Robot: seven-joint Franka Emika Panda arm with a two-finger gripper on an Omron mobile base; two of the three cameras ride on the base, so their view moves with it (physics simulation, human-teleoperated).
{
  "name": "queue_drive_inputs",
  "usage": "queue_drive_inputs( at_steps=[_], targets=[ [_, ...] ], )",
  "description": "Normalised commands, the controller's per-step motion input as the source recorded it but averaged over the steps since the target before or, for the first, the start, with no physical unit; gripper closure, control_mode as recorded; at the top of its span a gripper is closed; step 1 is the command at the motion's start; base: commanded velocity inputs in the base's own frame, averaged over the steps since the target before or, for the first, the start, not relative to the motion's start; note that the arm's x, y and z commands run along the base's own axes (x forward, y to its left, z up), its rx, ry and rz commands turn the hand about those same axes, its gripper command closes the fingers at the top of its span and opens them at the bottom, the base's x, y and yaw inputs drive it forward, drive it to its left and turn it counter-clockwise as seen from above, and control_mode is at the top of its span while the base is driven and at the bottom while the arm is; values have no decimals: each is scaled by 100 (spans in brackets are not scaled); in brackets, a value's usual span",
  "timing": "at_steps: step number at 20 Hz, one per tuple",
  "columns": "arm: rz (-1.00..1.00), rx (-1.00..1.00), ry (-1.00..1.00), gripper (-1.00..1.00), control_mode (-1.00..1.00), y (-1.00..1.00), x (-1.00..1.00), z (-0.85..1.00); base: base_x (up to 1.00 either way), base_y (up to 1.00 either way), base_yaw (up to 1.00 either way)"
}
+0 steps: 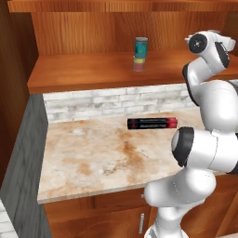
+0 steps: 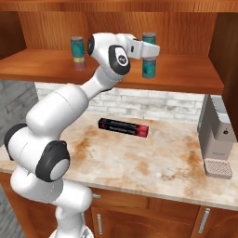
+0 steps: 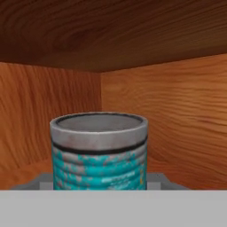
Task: Stack two cans on top of the other two cans in the cabinet.
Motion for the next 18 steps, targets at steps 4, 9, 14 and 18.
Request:
queue_drive_inputs(
  at_steps=[4, 9, 14, 18],
  targets=[
    [0, 0, -4, 100, -100, 0, -2, 0, 0, 0, 0],
    [0, 0, -1, 100, -100, -4, -4, 0, 0, 0, 0],
    [-1, 0, 0, 100, -100, -4, -8, 0, 0, 0, 0],
    [-2, 0, 0, 100, -100, -2, -6, 4, 0, 0, 0]
  ],
)
